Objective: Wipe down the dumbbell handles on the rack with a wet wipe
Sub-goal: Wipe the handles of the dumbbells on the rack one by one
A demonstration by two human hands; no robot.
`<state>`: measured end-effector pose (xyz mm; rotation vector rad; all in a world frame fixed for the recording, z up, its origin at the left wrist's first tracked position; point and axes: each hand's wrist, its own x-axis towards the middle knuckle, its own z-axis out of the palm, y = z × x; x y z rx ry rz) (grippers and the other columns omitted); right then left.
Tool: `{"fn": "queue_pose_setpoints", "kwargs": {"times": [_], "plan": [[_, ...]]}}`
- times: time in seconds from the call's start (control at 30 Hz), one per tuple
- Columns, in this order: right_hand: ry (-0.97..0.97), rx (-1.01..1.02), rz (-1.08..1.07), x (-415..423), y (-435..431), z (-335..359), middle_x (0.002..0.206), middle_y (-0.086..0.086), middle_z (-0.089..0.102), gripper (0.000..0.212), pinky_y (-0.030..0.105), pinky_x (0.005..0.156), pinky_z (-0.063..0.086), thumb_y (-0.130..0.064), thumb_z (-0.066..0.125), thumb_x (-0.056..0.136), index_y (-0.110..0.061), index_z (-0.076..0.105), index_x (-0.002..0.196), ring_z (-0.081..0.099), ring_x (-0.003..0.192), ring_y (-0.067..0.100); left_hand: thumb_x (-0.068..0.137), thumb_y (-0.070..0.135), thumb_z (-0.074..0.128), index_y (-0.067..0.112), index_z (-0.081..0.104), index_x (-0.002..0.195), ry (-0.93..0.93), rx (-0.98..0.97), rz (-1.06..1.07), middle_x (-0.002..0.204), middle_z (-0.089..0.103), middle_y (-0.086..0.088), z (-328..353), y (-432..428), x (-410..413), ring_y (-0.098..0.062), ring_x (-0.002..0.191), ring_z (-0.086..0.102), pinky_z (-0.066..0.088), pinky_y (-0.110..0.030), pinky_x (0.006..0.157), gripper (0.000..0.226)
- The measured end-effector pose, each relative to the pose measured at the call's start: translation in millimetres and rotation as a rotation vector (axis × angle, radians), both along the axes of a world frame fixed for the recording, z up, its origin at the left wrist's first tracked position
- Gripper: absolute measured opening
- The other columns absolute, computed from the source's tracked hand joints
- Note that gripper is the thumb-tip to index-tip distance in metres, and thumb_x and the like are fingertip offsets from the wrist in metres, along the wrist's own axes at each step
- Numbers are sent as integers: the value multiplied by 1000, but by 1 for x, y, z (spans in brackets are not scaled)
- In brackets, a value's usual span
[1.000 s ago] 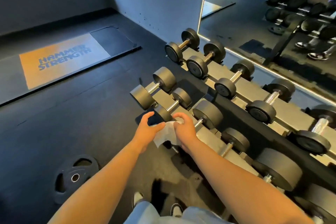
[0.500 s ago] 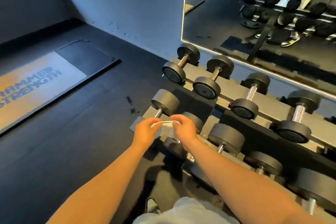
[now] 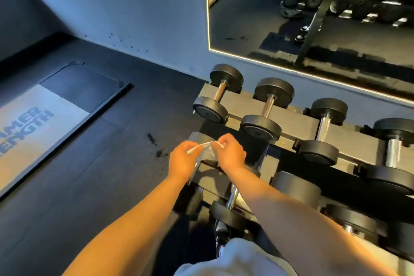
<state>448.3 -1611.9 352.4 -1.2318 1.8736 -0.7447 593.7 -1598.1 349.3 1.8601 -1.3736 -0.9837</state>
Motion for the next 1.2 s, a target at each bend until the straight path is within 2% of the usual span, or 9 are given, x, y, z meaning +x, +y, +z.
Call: {"fn": "queue_pose_setpoints", "kwargs": {"times": [0.2, 0.3, 0.4, 0.53, 0.67, 0.8, 0.93, 1.07, 1.2], "plan": [[-505, 52, -130, 1, -70, 2, 95, 2, 71, 12, 42, 84, 58, -19, 61, 93, -19, 72, 97, 68, 92, 23, 96, 24, 56, 22, 70, 92, 180, 85, 21, 89, 69, 2, 10, -71, -28, -16, 82, 66, 53, -30, 71, 15], [-623, 2, -102, -5, -94, 1, 101, 4, 73, 14, 26, 74, 59, -15, 66, 95, -15, 73, 107, 69, 94, 20, 104, 23, 49, 22, 69, 108, 211, 155, -60, 108, 71, 0, 8, -100, -38, -18, 100, 68, 57, -36, 91, 20], [-645, 19, -155, -4, -117, 1, 89, -5, 68, 16, 10, 56, 49, -10, 67, 94, -16, 68, 108, 64, 80, 9, 106, 20, 51, 8, 62, 130, 230, 193, -142, 129, 64, -13, -3, -129, -43, -25, 124, 60, 47, -45, 109, 29], [-364, 1, -212, 0, -162, -10, 93, 3, 71, 15, 24, 71, 55, -24, 62, 97, -16, 74, 100, 67, 88, 22, 104, 17, 55, 22, 74, 102, 374, 141, -85, 99, 73, -1, 3, -168, -42, -17, 100, 69, 57, -30, 90, 21], [-228, -147, -333, -12, -200, -16, 108, 3, 60, 17, 6, 71, 45, -14, 57, 99, -11, 73, 105, 63, 95, 14, 104, 6, 49, 18, 70, 115, 217, 60, -164, 105, 67, 4, 1, -216, -45, -9, 94, 64, 51, -13, 78, 27], [-231, -129, -310, -21, -234, -37, 129, 3, 45, 30, 4, 86, 33, -14, 57, 99, -9, 62, 128, 49, 113, 9, 102, 11, 51, 30, 70, 123, -23, 14, -245, 115, 68, 10, -15, -255, -49, -7, 102, 62, 48, -23, 86, 34], [-262, -97, -290, -18, -263, -72, 124, 0, 40, 38, 0, 67, 38, -27, 57, 100, -3, 56, 130, 52, 104, 8, 106, 17, 42, 30, 65, 128, -211, 30, -354, 105, 66, 6, -29, -290, -60, -16, 95, 64, 46, -24, 75, 34], [-180, -189, -318, -14, -295, -82, 119, -5, 37, 35, 1, 84, 37, -20, 51, 104, -2, 57, 133, 53, 105, 6, 108, 40, 31, 47, 55, 136, -436, 98, -318, 114, 71, -5, -49, -306, -61, -30, 101, 65, 52, -39, 85, 38], [-178, -230, -363, -12, -311, -89, 101, -17, 46, 25, -4, 71, 38, -8, 49, 104, -2, 58, 126, 54, 86, -21, 107, 46, 27, 49, 52, 140, -485, 92, -317, 117, 70, -6, -53, -306, -61, -33, 107, 64, 51, -41, 92, 41]]}}
